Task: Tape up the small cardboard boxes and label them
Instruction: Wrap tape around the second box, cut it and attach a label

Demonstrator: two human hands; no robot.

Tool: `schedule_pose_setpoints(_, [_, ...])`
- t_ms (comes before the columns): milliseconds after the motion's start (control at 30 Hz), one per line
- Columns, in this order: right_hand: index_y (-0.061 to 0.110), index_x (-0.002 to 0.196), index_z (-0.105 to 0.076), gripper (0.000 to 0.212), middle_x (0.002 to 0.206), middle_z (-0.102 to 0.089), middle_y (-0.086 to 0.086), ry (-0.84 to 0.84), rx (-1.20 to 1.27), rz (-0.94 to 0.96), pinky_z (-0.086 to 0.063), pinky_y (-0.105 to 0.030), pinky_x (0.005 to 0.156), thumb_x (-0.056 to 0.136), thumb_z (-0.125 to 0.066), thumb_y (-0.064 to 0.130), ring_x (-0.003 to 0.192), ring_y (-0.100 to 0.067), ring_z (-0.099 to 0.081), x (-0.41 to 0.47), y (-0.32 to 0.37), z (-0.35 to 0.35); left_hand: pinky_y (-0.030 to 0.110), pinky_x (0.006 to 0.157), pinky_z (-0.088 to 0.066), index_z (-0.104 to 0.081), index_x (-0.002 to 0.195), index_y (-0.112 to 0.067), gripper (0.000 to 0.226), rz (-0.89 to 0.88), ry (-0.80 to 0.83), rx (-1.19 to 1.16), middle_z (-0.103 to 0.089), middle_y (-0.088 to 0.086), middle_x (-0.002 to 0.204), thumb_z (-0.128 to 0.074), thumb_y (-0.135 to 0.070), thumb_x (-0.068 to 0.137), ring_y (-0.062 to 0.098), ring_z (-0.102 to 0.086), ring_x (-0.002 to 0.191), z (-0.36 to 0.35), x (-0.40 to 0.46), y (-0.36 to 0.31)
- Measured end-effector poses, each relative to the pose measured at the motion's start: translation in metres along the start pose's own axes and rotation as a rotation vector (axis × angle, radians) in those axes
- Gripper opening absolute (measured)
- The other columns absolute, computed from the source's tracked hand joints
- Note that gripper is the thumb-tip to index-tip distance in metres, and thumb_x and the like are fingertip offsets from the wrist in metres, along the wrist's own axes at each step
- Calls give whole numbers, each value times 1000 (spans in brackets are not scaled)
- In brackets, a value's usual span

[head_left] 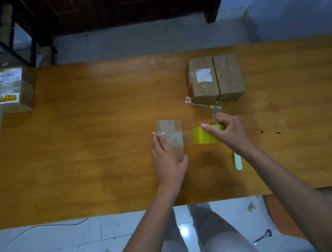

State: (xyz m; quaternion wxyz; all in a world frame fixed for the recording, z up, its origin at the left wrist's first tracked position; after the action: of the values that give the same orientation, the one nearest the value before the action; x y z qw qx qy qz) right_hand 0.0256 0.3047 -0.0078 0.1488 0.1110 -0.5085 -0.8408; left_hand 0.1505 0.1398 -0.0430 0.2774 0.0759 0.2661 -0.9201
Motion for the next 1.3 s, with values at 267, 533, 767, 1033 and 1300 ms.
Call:
schedule_pose_setpoints(267, [12, 54, -37, 51, 57, -36, -6, -50, -14, -102, -29, -33, 54, 81, -74, 35, 55, -13, -34, -4, -22, -2, 38, 118, -21, -2, 156, -15, 103, -24, 13, 116, 4, 13, 162, -62, -56, 84, 31, -7, 148, -6, 4, 2])
schedule_pose_setpoints(533, [18, 55, -41, 47, 57, -41, -1, -47, -39, -80, -33, -36, 53, 83, -72, 39, 55, -11, -38, -8, -19, -4, 41, 117, -22, 2, 156, -19, 110, -19, 56, 159, 6, 10, 162, -63, -62, 78, 33, -8, 148, -9, 7, 6])
schedule_pose_setpoints(767, [8, 56, -43, 53, 59, -44, -14, -38, -89, -55, -32, -39, 52, 81, -70, 47, 57, -14, -36, -12, -10, -8, 44, 109, -36, -37, 143, -8, 70, -13, -185, -18, -38, 14, 149, -49, -55, 91, 31, -35, 136, 28, 30, 11])
schedule_pose_setpoints(1033, [25, 56, -35, 51, 60, -36, 7, -50, -67, -46, -29, -33, 53, 77, -65, 61, 56, -9, -34, -15, -14, -3, 47, 104, -35, -41, 145, -14, 61, -106, -127, 289, -36, 13, 153, -32, -51, 98, 35, -37, 134, -7, 70, -25])
schedule_pose_setpoints(1300, [36, 81, -45, 55, 83, -45, 17, 184, -237, -59, -30, -15, 60, 55, -74, 74, 74, 3, -44, -25, -27, -8, 40, 76, -51, -44, 136, -15, 97, -61, -95, 347, -39, 13, 143, -32, -88, 74, 37, -48, 110, -10, 75, -18])
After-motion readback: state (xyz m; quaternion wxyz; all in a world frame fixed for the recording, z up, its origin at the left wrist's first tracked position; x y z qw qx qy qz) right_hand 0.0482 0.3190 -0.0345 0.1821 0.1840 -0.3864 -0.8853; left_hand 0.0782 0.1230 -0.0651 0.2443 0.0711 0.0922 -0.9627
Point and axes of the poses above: each hand's wrist, its own x-axis towards the middle knuckle, its own z-axis out of the back of the hand, y = z × x, the point moved 5 cm from there along x, towards the middle knuckle
